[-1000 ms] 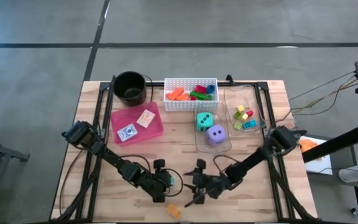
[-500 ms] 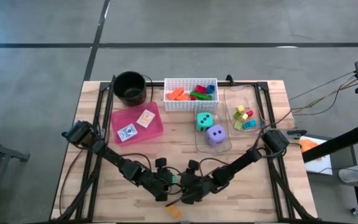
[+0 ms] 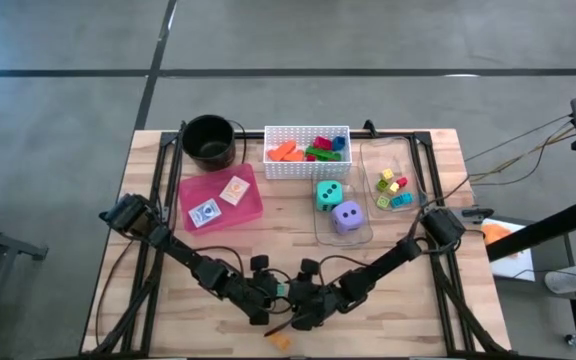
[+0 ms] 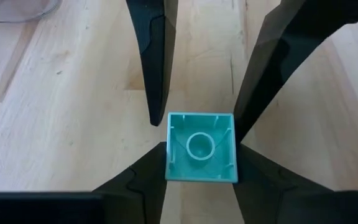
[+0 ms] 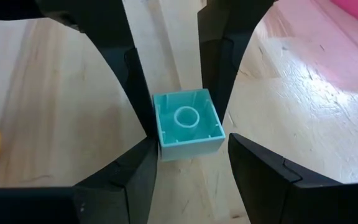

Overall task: Pick & Place Toys
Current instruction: Put the small light blue game piece into the right transparent bin, then put the small dark yellow game piece into the right transparent bin

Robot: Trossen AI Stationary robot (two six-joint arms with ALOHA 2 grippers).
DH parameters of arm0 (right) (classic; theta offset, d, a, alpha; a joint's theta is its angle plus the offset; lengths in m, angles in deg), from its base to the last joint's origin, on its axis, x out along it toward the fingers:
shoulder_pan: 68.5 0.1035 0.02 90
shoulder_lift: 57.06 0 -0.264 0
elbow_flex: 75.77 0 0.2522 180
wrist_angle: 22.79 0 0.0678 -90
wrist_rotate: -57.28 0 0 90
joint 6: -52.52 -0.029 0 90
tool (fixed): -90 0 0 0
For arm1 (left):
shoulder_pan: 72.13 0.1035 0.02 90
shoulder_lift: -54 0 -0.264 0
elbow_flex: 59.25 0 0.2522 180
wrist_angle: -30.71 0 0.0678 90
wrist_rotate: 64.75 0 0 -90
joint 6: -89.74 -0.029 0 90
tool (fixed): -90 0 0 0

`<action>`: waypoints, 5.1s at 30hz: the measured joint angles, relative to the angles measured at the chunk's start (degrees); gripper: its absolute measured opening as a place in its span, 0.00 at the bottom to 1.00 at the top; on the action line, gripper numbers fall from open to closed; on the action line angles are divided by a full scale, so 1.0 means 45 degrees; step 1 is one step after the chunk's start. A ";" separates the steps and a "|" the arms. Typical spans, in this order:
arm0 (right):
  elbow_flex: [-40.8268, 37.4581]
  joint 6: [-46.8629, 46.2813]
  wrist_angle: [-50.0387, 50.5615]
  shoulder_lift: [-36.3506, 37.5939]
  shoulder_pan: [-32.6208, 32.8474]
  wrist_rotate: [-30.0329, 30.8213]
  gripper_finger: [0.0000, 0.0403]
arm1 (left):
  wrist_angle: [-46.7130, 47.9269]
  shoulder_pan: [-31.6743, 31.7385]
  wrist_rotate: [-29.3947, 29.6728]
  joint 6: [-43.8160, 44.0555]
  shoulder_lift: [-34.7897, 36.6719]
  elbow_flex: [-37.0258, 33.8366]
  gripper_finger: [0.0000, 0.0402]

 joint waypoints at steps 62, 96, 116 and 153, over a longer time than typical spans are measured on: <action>0.0110 0.1194 0.0221 0.0039 -0.0058 -0.0448 0.36 | 0.0059 0.0190 -0.0685 -0.0636 0.0024 0.0093 0.48; 0.0077 -0.2084 0.9590 0.5310 0.0647 0.1587 0.36 | 0.3323 0.0170 0.0044 -0.1229 0.2123 0.0054 0.86; -0.3245 -1.0696 2.0182 1.2637 -0.2643 0.4263 0.36 | 0.3357 0.0175 0.0044 -0.1209 0.2123 0.0048 0.86; -0.9909 -0.5175 1.1961 1.5314 -0.7538 0.2440 0.63 | 0.3313 0.0292 -0.0010 -0.1668 0.2118 0.0049 0.86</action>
